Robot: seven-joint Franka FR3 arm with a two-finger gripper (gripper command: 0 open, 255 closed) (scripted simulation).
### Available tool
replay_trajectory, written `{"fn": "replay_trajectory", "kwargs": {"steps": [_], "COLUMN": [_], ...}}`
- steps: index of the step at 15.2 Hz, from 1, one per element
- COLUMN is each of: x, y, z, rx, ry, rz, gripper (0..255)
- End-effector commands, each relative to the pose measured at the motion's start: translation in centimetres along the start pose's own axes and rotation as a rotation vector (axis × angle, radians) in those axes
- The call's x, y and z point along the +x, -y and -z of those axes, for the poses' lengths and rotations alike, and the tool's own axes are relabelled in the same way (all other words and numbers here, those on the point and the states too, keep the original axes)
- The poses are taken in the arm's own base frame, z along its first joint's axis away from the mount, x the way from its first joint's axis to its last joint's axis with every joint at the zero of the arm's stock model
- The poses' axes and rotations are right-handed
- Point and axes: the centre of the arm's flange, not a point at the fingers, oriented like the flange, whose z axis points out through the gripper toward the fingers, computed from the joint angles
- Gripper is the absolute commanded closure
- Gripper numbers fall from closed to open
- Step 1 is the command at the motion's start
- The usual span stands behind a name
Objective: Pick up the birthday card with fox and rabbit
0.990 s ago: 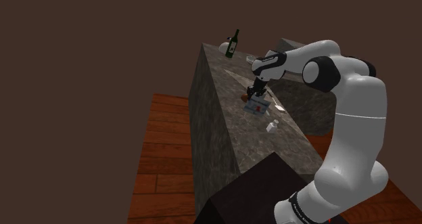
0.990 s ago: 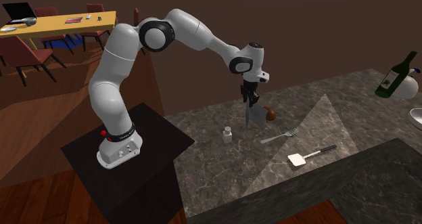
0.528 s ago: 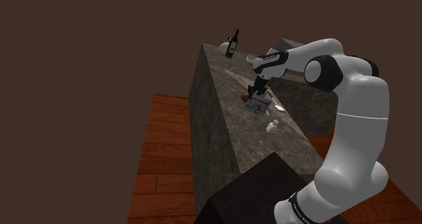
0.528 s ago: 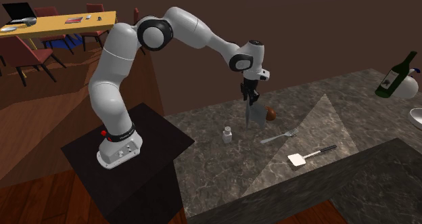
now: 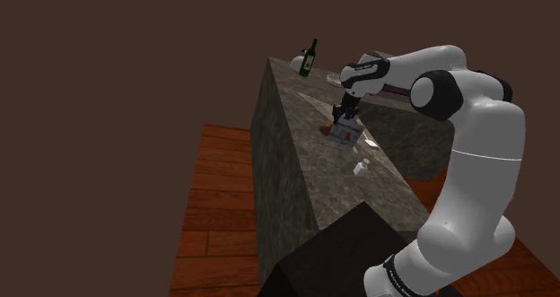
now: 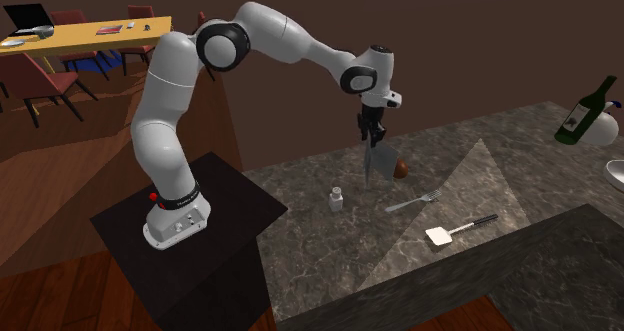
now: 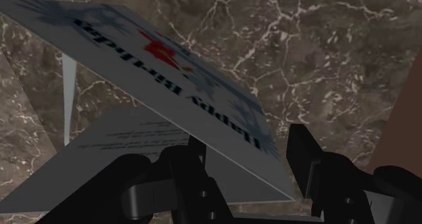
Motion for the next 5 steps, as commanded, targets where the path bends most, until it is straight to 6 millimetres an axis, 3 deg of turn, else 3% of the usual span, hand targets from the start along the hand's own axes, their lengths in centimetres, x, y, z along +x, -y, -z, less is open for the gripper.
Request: {"fn": "replay_trajectory", "kwargs": {"steps": [1,5], "x": [0.0,0.0], "y": [0.0,-0.1], "z": [1.1,2.2], "rx": [0.0,0.0], "ry": [0.0,0.0], "rz": [0.0,0.0], "gripper": [255,255]}}
